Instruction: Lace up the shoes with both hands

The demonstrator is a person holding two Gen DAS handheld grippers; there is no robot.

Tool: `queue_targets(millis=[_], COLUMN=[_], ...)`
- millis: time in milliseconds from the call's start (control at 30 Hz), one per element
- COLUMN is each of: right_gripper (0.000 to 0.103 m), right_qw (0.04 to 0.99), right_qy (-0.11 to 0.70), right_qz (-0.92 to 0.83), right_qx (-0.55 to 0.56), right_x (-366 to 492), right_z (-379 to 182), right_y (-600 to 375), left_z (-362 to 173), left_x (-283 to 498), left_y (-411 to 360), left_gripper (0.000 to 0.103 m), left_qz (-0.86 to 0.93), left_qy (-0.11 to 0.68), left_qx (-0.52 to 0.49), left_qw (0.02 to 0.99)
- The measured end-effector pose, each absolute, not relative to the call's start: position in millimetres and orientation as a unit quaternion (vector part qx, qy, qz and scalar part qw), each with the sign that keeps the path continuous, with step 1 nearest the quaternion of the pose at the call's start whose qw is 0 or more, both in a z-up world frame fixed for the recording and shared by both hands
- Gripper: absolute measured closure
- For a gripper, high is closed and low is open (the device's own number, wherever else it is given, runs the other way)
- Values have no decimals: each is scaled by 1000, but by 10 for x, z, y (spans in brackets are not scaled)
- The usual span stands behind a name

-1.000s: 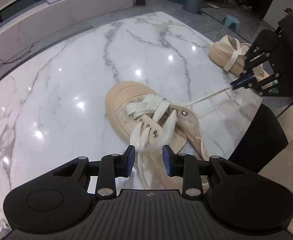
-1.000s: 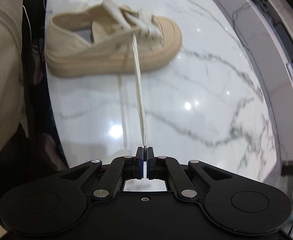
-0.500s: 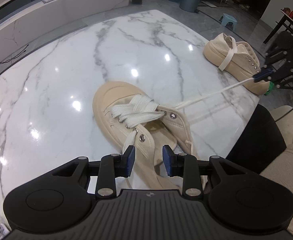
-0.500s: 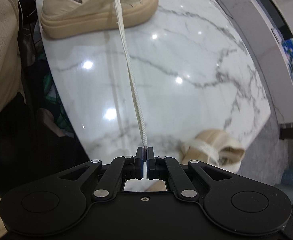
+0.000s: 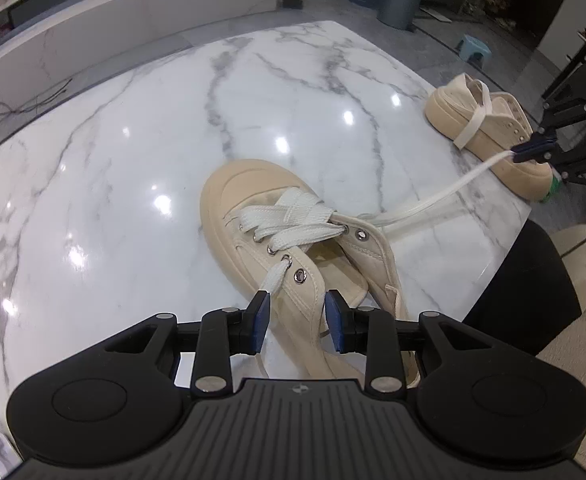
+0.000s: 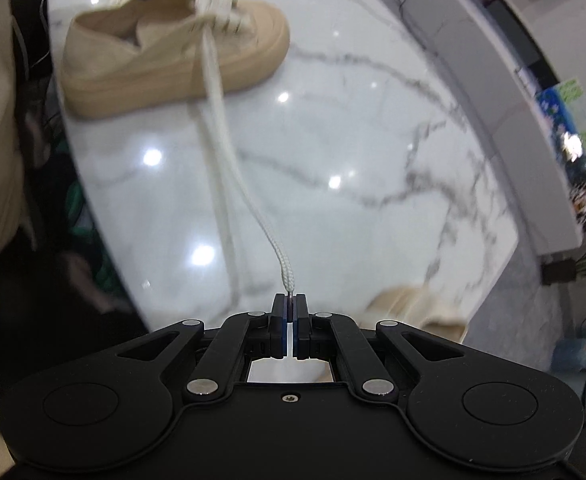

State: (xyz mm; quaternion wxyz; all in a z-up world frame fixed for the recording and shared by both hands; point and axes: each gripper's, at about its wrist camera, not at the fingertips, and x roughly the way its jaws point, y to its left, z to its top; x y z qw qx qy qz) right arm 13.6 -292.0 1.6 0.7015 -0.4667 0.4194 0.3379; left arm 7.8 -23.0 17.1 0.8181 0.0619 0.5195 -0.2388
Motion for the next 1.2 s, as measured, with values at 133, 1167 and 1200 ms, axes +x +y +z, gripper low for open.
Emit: queue_targets(millis=[133, 1167, 1200], right_gripper=[102, 80, 80], right_qw=[700, 670, 676], right_qy=[392, 307, 310], right_qz=[360, 491, 490], right_qx=[-476, -463, -455], right_x=[173, 190, 200], right_z=[86, 146, 158], right_y=[-2613, -1308, -1338], left_z=[200, 197, 202], left_x=[54, -26, -27], left_y=[-218, -378, -381], left_gripper=[74, 74, 74], left_qz=[-236, -243, -243], left_qy=[517, 509, 507], left_qx=[55, 66, 65], left_qw=[821, 823, 824])
